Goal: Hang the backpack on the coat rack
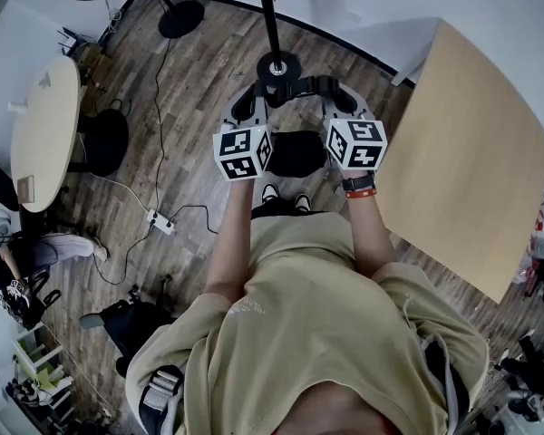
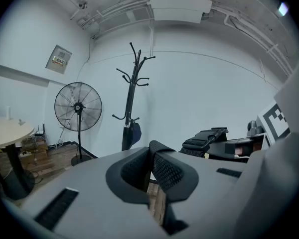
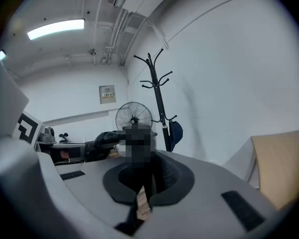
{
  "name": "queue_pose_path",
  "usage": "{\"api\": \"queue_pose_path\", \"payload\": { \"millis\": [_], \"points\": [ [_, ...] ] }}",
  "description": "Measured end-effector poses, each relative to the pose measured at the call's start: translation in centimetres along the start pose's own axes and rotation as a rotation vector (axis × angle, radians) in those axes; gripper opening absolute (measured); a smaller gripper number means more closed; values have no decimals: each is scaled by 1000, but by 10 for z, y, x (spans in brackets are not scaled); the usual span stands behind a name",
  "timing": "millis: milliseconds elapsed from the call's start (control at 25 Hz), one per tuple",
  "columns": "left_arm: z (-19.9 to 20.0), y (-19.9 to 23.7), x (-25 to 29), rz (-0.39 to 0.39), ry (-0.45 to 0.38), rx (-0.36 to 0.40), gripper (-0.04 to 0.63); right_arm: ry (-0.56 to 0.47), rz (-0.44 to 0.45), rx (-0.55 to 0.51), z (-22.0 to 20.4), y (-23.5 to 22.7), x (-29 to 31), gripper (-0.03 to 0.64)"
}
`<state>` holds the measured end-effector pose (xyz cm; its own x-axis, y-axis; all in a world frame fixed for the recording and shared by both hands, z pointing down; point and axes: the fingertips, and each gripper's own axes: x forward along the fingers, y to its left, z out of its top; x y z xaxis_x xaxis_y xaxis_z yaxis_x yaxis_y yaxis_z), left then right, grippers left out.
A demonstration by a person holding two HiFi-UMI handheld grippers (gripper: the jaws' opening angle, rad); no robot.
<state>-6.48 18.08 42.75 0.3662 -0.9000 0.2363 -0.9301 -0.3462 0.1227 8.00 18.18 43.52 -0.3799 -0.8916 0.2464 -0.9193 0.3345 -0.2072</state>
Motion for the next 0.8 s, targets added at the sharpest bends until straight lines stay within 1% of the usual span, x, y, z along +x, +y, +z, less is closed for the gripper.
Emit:
{"api": "queue_pose_path", "payload": {
  "millis": [120, 200, 280, 400, 480, 680, 800],
  "points": [
    [2, -11, 6, -16, -14, -14, 26, -29, 15, -7, 8, -5, 1, 14],
    [4, -9, 9, -13, -31, -38, 26, -9, 15, -15, 2, -7, 7, 14],
    [6, -2, 11, -9, -46, -74, 26, 10, 16, -12, -5, -11, 13, 14],
    [7, 6, 24, -27, -38, -69, 26, 2, 10, -11, 0, -22, 24, 14],
    [6, 16, 33, -31, -38, -82, 26, -2, -2, -8, 2, -26, 36, 14],
    [4, 37, 63, -22, -42, -110, 26, 10, -8, -29, 6, -34, 69, 14],
    [9, 45, 83, -20, -44, -112, 26, 6, -10, -36, 16, -41, 86, 14]
  ]
}}
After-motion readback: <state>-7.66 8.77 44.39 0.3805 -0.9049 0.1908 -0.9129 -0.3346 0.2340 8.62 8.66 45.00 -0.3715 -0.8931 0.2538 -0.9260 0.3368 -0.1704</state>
